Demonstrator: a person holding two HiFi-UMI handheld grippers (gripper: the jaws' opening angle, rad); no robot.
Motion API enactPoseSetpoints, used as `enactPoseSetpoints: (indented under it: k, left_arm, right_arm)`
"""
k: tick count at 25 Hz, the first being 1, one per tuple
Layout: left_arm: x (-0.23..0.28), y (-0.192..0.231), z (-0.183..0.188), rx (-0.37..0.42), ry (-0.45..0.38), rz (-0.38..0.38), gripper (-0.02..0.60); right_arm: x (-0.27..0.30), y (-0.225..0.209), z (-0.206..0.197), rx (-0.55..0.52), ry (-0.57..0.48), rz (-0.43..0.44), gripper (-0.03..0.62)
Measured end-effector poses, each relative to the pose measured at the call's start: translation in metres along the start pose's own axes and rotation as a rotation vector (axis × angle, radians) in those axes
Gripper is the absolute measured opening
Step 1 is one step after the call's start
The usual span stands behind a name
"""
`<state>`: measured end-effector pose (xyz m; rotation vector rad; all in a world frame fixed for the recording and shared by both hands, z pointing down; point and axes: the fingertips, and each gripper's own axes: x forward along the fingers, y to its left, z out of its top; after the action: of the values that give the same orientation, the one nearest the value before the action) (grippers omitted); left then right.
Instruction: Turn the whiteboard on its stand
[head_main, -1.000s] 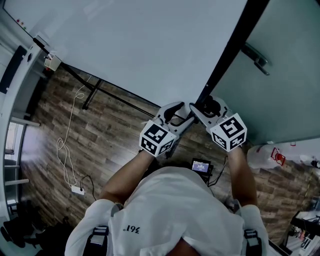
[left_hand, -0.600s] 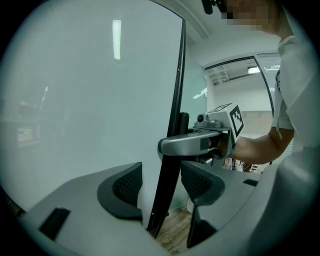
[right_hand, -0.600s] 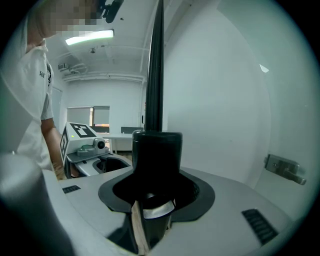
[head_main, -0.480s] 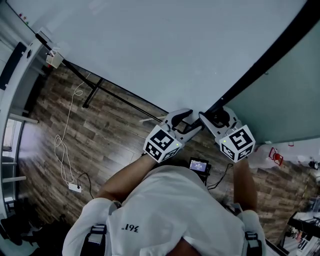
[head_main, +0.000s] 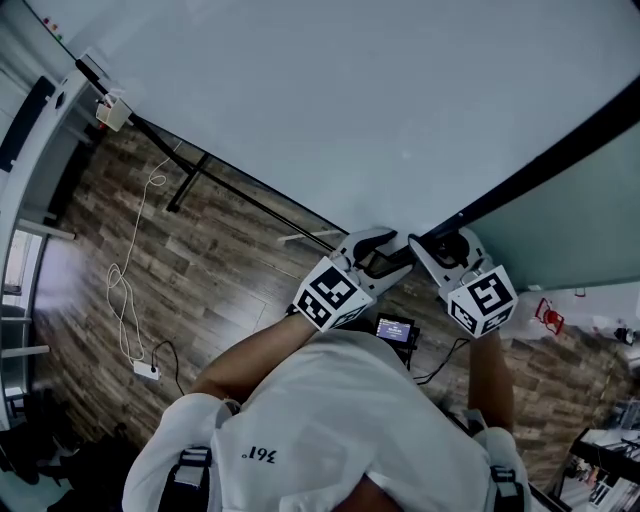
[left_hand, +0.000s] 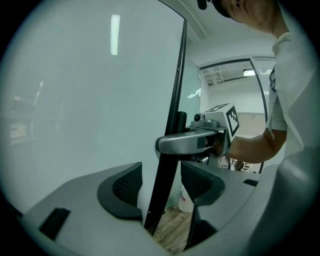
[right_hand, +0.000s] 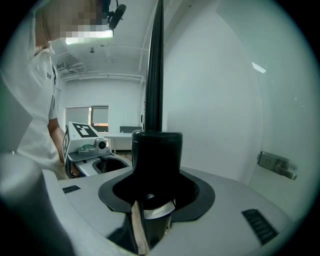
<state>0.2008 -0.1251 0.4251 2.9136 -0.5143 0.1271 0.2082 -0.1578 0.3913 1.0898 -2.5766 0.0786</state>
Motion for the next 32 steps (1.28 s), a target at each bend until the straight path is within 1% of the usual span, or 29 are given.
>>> enactPoseSetpoints:
  k: [8, 12, 21, 25, 32]
  left_arm:
    - [0.001, 0.004, 0.001, -0.011, -0.015, 0.001, 0.235]
    - [0.0, 0.01, 0.001, -0.019, -0.023, 0.004, 0.235]
    - [-0.001, 0.026, 0.0, -0.036, -0.027, 0.015, 0.235]
    - [-0.003, 0.038, 0.0, -0.051, -0.027, 0.035, 0.235]
    - [-0.011, 0.055, 0.001, -0.06, -0.037, 0.074, 0.235]
  right_arm:
    - [0.004, -0.002, 0.004, 0.009, -0.037, -0.003, 0.184]
    - [0.009, -0.005, 0.004, 0.018, -0.03, -0.018, 0.184]
    - [0.02, -0.011, 0.006, 0.017, -0.029, -0.023, 0.181]
    - [0.024, -0.017, 0.006, 0.024, -0.031, -0.026, 0.178]
    - [0.043, -0.014, 0.012, 0.018, -0.045, 0.022, 0.173]
